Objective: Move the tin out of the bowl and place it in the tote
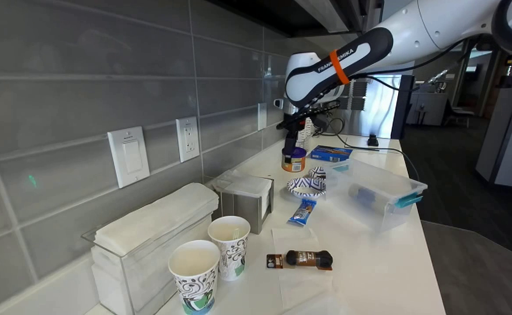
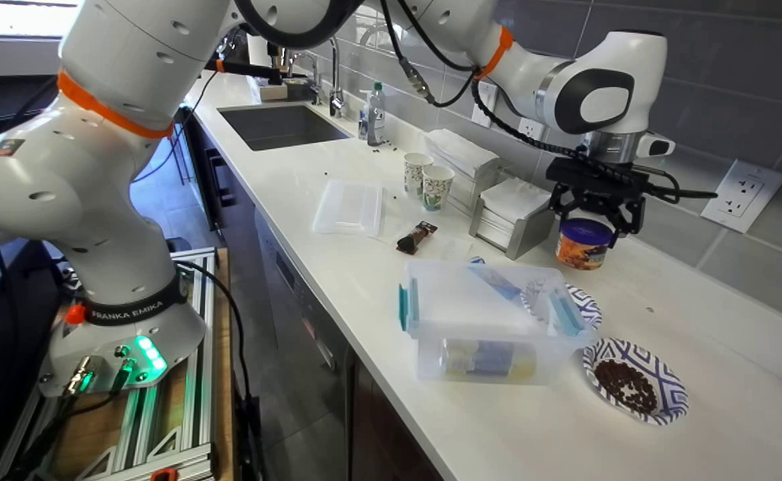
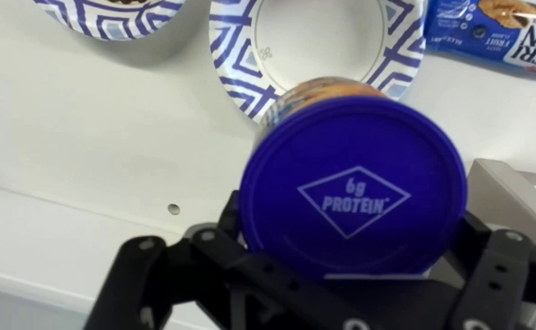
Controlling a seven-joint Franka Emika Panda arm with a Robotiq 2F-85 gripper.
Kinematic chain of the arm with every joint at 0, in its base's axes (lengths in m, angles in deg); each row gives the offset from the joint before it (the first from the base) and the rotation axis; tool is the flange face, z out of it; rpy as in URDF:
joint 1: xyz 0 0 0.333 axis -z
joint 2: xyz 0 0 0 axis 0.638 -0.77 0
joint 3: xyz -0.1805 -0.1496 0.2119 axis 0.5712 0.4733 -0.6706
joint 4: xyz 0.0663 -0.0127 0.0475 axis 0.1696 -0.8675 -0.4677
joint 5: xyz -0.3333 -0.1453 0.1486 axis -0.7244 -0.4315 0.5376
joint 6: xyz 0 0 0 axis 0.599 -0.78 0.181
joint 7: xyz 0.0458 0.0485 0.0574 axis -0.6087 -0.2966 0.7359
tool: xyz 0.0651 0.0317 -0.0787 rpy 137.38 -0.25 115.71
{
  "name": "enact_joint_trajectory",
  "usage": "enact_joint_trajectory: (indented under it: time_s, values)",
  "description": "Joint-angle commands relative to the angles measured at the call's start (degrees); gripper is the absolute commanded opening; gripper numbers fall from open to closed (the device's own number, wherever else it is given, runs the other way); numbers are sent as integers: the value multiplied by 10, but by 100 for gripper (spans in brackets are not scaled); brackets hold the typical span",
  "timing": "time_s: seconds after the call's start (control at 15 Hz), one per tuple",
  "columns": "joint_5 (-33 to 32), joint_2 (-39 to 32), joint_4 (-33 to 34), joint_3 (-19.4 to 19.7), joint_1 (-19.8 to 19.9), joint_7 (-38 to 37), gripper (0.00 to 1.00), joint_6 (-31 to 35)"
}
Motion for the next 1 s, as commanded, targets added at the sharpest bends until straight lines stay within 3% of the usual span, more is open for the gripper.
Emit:
enact_joint_trajectory:
  time_s: [0.0, 0.53, 0.93]
  values:
    - [-7, 66, -84, 0, -8, -28, 70, 47]
    - [-8, 203, -270, 9, -21, -101, 69, 128]
    - [-18, 310, -361, 31, -33, -207, 69, 95]
